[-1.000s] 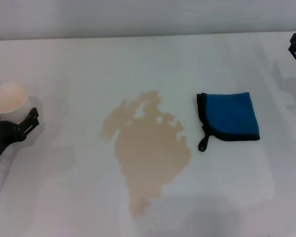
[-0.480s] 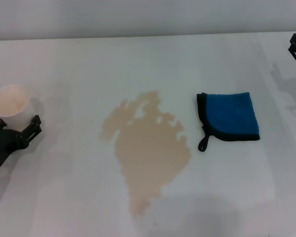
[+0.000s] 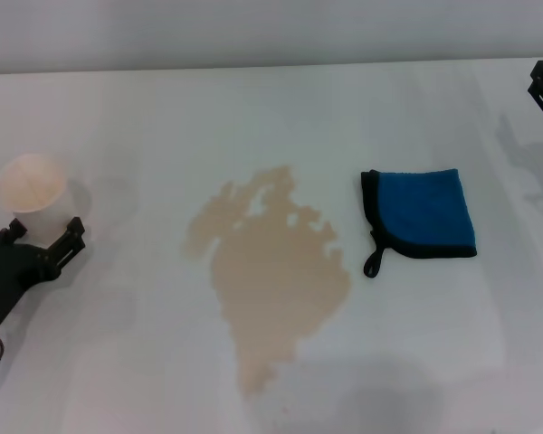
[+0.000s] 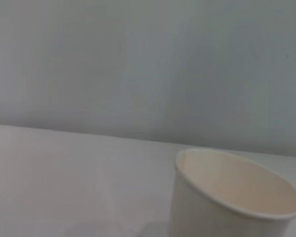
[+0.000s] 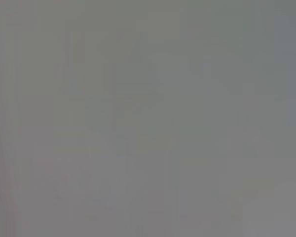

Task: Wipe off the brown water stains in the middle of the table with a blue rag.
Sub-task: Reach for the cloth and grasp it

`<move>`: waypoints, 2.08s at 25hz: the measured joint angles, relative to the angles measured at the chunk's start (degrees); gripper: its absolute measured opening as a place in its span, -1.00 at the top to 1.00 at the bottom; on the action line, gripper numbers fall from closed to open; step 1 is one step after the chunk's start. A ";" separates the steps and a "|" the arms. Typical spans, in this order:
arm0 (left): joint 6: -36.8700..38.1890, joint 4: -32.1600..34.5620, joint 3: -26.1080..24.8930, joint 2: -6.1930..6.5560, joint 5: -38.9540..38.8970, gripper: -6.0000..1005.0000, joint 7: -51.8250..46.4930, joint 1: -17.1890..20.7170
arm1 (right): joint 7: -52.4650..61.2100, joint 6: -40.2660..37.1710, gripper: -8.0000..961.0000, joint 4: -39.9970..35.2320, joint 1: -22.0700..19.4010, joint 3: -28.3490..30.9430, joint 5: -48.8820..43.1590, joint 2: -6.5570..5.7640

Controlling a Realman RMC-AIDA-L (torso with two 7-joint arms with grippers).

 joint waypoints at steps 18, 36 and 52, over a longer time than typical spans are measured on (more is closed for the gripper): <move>-18.79 -3.71 0.20 0.27 1.13 -0.76 -0.14 7.97 | 0.63 -0.05 -0.64 -0.41 0.56 0.18 0.32 0.00; -30.44 3.06 -0.17 1.01 -9.42 -0.76 -5.20 17.88 | 45.08 17.84 -0.63 -24.25 0.67 -26.27 -19.60 -4.46; -28.68 3.55 -0.16 1.05 -10.67 -0.76 -5.30 16.90 | 94.56 4.89 -0.59 -32.33 14.79 -26.77 -72.15 -14.29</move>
